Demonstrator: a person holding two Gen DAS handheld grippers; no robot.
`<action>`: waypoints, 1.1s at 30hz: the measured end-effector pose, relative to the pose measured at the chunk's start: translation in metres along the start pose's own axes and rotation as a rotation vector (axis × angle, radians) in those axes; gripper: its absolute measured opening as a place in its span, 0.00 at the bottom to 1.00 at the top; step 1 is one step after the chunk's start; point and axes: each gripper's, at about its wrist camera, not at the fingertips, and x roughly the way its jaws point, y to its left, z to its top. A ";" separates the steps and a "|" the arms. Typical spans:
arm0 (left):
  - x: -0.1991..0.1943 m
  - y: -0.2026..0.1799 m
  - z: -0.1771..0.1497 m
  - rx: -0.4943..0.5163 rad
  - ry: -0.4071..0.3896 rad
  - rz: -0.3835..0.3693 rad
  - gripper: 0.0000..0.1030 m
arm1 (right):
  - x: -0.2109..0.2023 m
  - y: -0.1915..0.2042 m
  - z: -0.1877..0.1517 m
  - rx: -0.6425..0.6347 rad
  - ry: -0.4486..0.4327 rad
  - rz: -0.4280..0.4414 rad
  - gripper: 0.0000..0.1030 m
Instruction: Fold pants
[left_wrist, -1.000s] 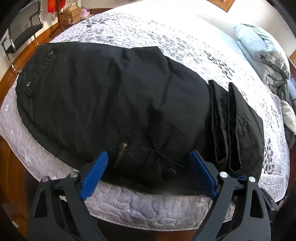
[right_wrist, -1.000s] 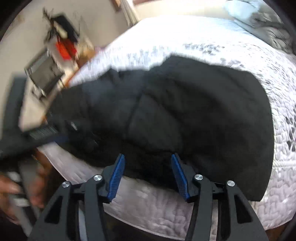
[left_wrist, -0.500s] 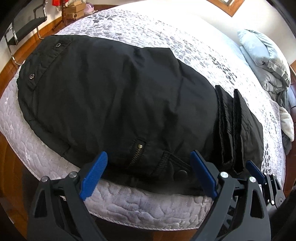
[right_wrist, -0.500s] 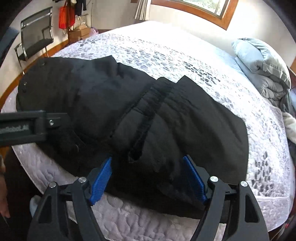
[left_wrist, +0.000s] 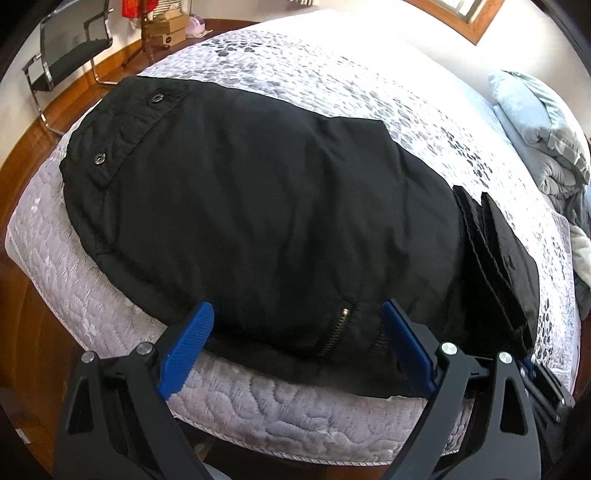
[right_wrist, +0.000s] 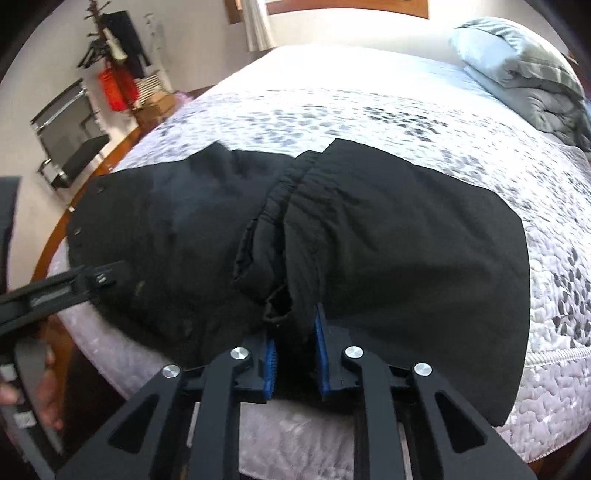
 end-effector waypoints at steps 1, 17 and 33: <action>0.000 0.002 -0.001 -0.003 -0.001 0.000 0.89 | 0.000 0.004 -0.002 -0.011 0.003 0.010 0.17; -0.003 0.021 0.002 -0.039 -0.005 0.027 0.89 | -0.003 0.003 -0.007 0.105 0.019 0.273 0.52; 0.003 0.013 -0.002 -0.004 0.015 0.034 0.89 | 0.038 -0.018 -0.008 0.175 0.044 0.111 0.53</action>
